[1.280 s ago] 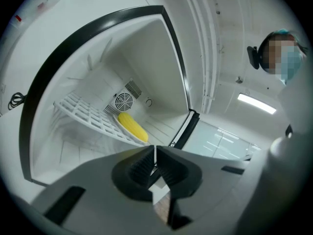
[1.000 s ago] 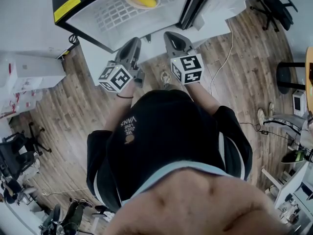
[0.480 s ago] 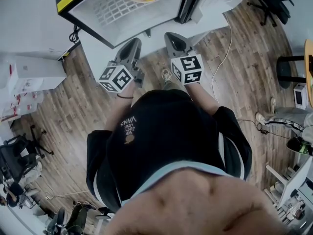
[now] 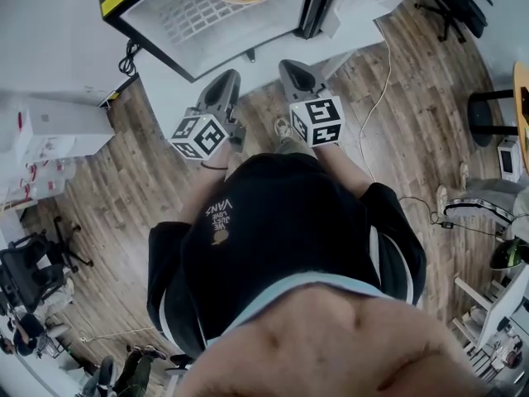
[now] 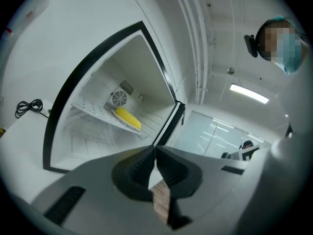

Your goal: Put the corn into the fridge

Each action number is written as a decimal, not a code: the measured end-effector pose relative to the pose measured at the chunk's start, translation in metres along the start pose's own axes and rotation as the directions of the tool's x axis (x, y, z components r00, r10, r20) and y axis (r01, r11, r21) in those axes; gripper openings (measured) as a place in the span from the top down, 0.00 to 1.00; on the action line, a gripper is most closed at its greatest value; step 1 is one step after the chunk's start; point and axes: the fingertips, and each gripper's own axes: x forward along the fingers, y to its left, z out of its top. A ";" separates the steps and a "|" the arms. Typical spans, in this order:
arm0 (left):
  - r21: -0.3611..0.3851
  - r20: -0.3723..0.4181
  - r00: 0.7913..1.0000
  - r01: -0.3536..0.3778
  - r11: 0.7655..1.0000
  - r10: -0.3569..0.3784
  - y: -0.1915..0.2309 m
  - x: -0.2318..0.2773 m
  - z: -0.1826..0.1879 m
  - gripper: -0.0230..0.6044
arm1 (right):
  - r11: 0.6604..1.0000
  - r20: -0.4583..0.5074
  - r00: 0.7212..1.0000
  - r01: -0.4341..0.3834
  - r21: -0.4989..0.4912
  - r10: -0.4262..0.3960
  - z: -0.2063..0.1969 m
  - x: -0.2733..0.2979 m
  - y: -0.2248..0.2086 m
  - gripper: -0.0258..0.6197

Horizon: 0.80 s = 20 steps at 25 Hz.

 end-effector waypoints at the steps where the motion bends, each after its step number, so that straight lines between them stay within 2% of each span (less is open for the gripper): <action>1: -0.001 -0.002 1.000 0.002 1.000 -0.002 -0.001 -0.001 -0.001 0.92 | 1.000 -0.002 1.000 0.001 0.000 -0.001 -0.001 -0.001 0.000 0.94; 20: -0.002 -0.005 1.000 0.012 1.000 -0.012 -0.003 -0.002 0.000 0.92 | 1.000 -0.020 1.000 0.006 -0.027 -0.006 -0.002 -0.002 0.003 0.94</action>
